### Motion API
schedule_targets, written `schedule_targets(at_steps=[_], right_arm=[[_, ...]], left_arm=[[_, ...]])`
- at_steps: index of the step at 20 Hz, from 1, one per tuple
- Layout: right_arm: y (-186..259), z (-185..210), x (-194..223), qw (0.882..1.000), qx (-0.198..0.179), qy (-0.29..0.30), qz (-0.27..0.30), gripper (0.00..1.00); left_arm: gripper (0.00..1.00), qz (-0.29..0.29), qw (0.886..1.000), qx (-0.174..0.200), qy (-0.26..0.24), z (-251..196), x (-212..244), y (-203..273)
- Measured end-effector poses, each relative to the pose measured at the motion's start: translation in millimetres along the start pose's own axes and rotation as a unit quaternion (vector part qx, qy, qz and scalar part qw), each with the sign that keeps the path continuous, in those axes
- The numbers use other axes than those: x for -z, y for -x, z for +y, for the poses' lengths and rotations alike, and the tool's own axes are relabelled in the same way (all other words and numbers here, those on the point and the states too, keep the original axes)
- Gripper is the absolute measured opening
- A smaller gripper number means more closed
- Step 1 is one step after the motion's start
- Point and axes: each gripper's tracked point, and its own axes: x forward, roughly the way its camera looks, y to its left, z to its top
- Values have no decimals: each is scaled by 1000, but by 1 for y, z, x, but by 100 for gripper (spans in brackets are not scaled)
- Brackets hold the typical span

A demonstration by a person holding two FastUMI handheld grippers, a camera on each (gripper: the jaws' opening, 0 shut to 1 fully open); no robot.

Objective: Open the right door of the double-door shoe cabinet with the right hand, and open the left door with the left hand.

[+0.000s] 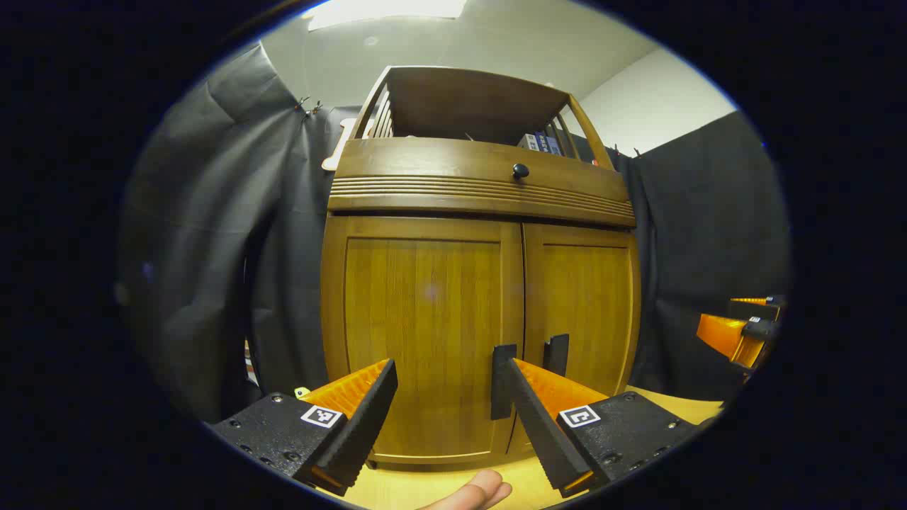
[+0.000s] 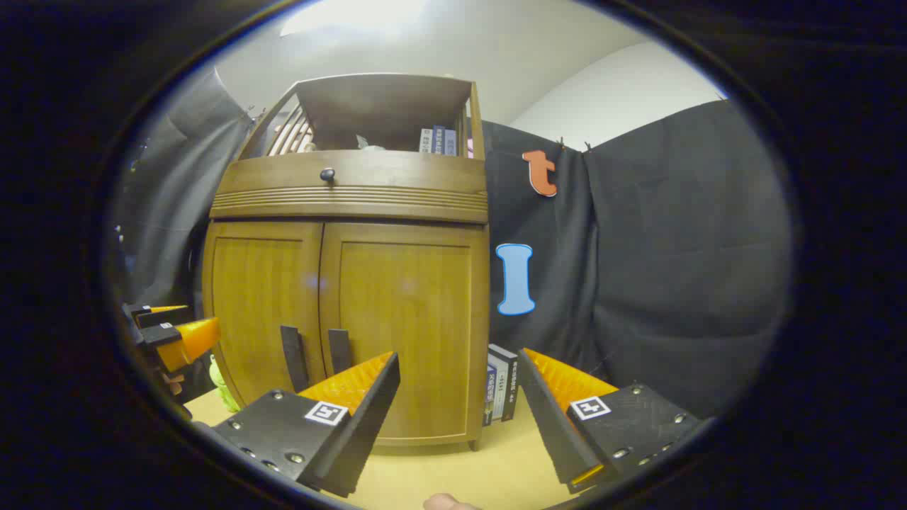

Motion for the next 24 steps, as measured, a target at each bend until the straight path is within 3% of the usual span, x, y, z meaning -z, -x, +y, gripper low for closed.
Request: schedule_targets(at_steps=[2,4,5,6,7,8,9,11,12,13,15,16,19,20,21,24], right_arm=[[-2,-3,2,1000,-10,-11,5,94],[-3,-8,2,1000,-16,-15,7,98],[-4,-9,2,1000,-16,-16,7,98],[-4,-9,5,1000,-19,-17,10,98],[-5,-8,7,1000,-20,-18,13,98],[-6,-8,7,1000,-19,-18,15,94],[-8,-9,7,1000,-18,-16,15,94],[-13,-4,8,1000,-19,-12,15,98],[-14,-1,9,1000,-21,-10,15,94],[-17,5,9,1000,-26,-7,14,99],[-23,15,12,999,-33,1,14,98],[-26,20,14,999,-36,6,15,98],[-43,41,22,998,-55,4,14,98],[-50,52,27,998,-67,4,18,94],[-59,61,32,997,-77,7,24,98],[-85,86,48,995,-93,16,40,98]], left_arm=[[95,-1,1000,15,16,-3,-2,0],[92,-8,1000,7,16,4,-5,1],[96,-9,1000,0,14,6,-6,2],[92,-9,1000,-6,15,9,-7,2],[95,-8,1000,-8,18,7,-5,1],[92,-7,1000,-9,18,7,-4,1],[96,-5,1000,-10,13,9,-4,2],[92,-3,1000,-12,7,12,-3,2],[92,-3,1000,-12,8,12,-4,3],[92,-4,1000,-13,10,12,-4,2],[92,-7,1000,-13,14,12,-4,1],[96,-6,1000,-10,16,10,-5,1],[92,-1,1000,2,28,7,-3,3],[92,2,1000,2,31,8,-2,3],[92,3,999,0,34,8,-1,3],[92,5,999,-10,37,12,2,0]])
